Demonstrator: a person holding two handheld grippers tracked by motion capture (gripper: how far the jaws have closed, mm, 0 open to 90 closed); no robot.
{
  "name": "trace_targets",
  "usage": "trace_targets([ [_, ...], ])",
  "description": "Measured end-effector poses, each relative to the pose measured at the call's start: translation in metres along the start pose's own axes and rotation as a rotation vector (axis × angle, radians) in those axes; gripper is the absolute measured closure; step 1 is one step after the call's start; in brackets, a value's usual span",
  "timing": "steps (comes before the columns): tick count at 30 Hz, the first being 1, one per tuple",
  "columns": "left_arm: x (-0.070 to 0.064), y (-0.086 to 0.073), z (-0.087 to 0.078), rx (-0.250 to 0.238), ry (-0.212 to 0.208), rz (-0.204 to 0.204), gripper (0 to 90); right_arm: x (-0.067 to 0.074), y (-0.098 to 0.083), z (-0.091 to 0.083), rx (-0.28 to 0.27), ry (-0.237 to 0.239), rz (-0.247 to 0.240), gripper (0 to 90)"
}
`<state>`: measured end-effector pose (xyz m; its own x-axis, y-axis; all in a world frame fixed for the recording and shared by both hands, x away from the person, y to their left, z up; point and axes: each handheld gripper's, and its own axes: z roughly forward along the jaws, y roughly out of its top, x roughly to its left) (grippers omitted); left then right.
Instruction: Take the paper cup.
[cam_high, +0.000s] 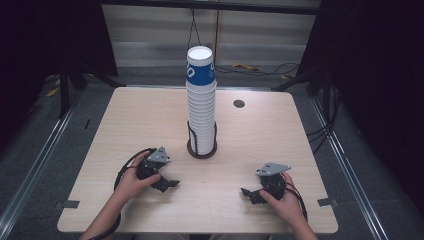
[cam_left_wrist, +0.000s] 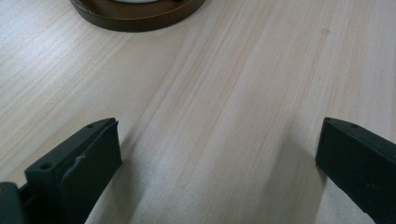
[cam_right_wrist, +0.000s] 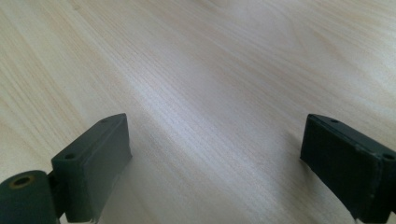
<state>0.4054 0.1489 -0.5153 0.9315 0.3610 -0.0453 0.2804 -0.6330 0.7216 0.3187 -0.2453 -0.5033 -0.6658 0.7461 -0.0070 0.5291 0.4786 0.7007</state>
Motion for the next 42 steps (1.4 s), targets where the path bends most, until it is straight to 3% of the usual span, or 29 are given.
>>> trace_targets([
  [7,0.001,0.003,-0.001,0.034,-0.008,0.007,0.0,0.0,0.0,0.0,-0.002,0.002,0.001,7.5],
  [12,0.0,0.006,-0.001,0.057,0.009,-0.012,0.6,0.0,0.0,0.0,-0.001,0.003,0.001,7.7],
  [16,-0.001,0.007,-0.007,0.041,0.002,-0.013,17.2,-0.001,0.0,0.0,-0.008,0.005,0.007,10.0],
  [18,-0.001,0.006,-0.008,0.042,-0.008,-0.037,16.1,-0.002,0.002,-0.001,-0.005,0.009,0.011,13.5],
  [22,-0.003,0.006,-0.012,0.063,-0.021,-0.036,16.2,-0.001,0.006,-0.004,-0.007,0.029,0.018,13.5],
  [24,-0.004,0.006,-0.016,0.052,-0.024,-0.047,16.2,0.002,0.01,-0.005,-0.013,0.047,0.008,13.4],
  [27,-0.005,0.006,-0.022,0.026,-0.04,-0.097,16.2,0.007,0.016,-0.005,-0.001,0.053,-0.018,13.5],
  [31,-0.007,0.007,-0.032,-0.001,-0.041,-0.111,16.1,0.007,0.024,-0.006,-0.041,0.104,0.019,13.5],
  [37,-0.008,0.007,-0.043,-0.031,-0.046,-0.143,16.0,0.006,0.036,-0.007,-0.07,0.126,0.017,13.6],
  [42,-0.009,0.006,-0.049,-0.006,-0.042,-0.149,16.0,0.006,0.048,-0.007,-0.036,0.155,-0.015,13.6],
])
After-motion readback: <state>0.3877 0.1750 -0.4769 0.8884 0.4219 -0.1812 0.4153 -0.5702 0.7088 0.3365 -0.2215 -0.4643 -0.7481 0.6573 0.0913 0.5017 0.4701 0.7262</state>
